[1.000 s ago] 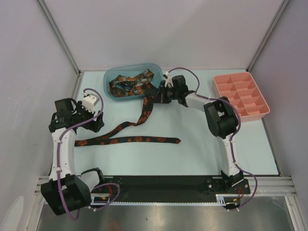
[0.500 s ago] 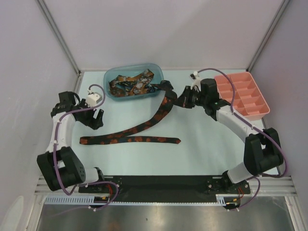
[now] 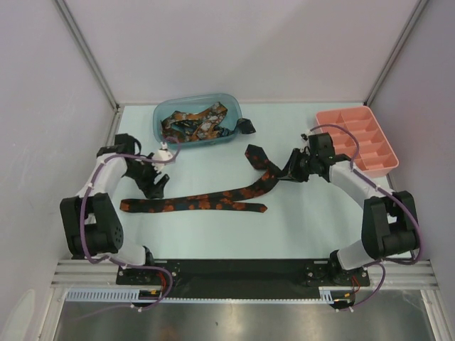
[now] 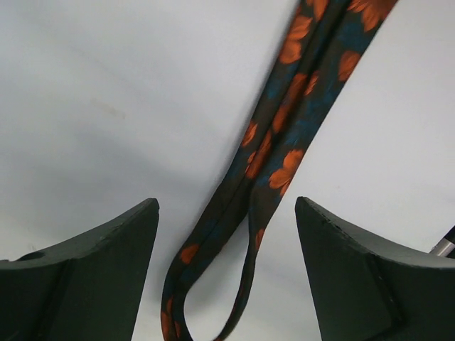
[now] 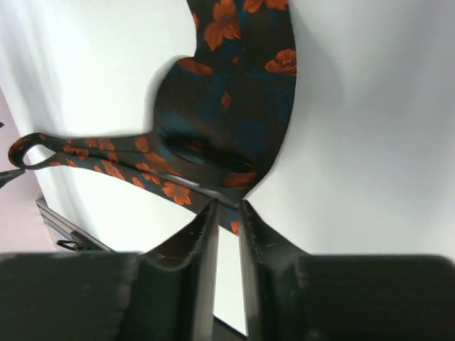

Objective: Roll the ties
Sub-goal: Flatten out the tie at the center of the board.

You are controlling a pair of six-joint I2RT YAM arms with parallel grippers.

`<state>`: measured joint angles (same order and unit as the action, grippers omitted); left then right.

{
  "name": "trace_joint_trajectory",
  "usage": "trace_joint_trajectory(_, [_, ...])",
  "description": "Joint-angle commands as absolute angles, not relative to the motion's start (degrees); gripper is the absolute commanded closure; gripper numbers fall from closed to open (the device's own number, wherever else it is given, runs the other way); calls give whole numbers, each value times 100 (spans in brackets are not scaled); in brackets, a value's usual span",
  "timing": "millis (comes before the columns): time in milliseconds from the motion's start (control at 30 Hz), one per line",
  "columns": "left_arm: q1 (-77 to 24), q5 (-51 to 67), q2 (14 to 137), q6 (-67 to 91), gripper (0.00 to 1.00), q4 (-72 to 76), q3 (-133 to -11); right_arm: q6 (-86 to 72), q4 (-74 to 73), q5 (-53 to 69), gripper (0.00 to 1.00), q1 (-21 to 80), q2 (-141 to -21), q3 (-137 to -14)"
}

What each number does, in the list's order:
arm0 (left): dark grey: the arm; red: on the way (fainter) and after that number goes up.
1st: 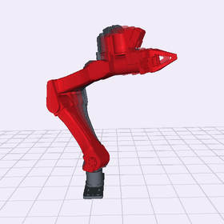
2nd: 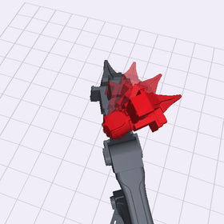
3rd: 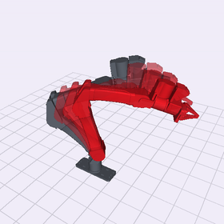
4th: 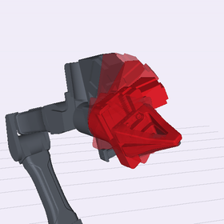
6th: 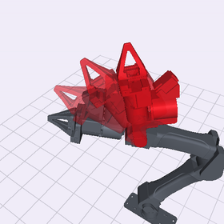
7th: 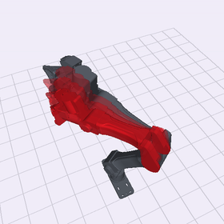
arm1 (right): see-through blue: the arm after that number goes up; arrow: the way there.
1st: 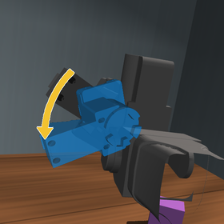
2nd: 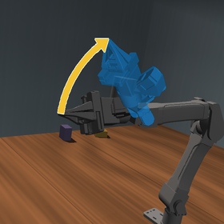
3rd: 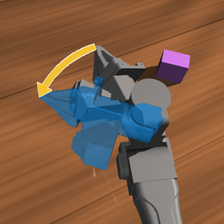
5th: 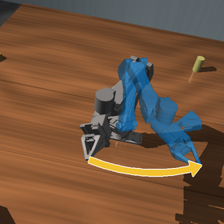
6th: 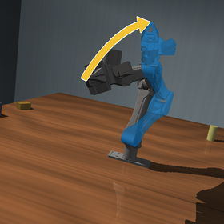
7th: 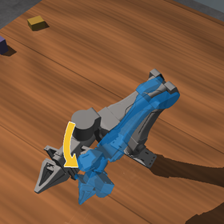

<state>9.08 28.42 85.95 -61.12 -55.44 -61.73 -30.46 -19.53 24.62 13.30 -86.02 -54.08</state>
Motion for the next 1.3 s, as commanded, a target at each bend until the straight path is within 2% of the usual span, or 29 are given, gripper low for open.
trace_joint_trajectory(0, [229,2892,8674,-6381,17,-5248,-6047,-2173,-2802,2575,69,1178,-7972,-5975])
trace_joint_trajectory(67, [106,2848,8806,-6302,17,-5090,-6012,-1681,-2952,2497,58,1187,-7867,-6300])
trace_joint_trajectory(133, [97,2621,9061,-6345,18,-5028,-6003,-1091,-3058,2452,55,1204,-7857,-6459])
trace_joint_trajectory(300, [114,1987,9272,-6627,26,-4746,-5643,-572,-2489,2356,56,1441,-8505,-6767])
trace_joint_trajectory(367, [175,1733,9308,-6785,33,-4772,-5494,-282,-2487,2268,53,1564,-8901,-6942])
trace_joint_trajectory(533, [904,1293,9343,-7275,47,-4851,-5256,-18,-1926,2179,48,1547,-9965,-7338])
trace_joint_trajectory(600, [1176,1099,9378,-7496,49,-4843,-5212,140,-1715,2197,46,1582,-10282,-7514])
trace_joint_trajectory(833, [1318,1327,9299,-7515,48,-5001,-5545,-123,-1090,2189,43,1714,-11556,-8400])
trace_joint_trajectory(1133, [1336,1669,9070,-7374,43,-5141,-5871,-211,-756,1670,41,1855,-12243,-8754])
trace_joint_trajectory(1167, [1336,1713,9053,-7287,41,-5142,-5906,-237,-756,1670,42,1854,-12313,-8728])
trace_joint_trajectory(1267, [1336,1845,9053,-7146,37,-5133,-6047,-255,-817,1723,51,1872,-12340,-8623])
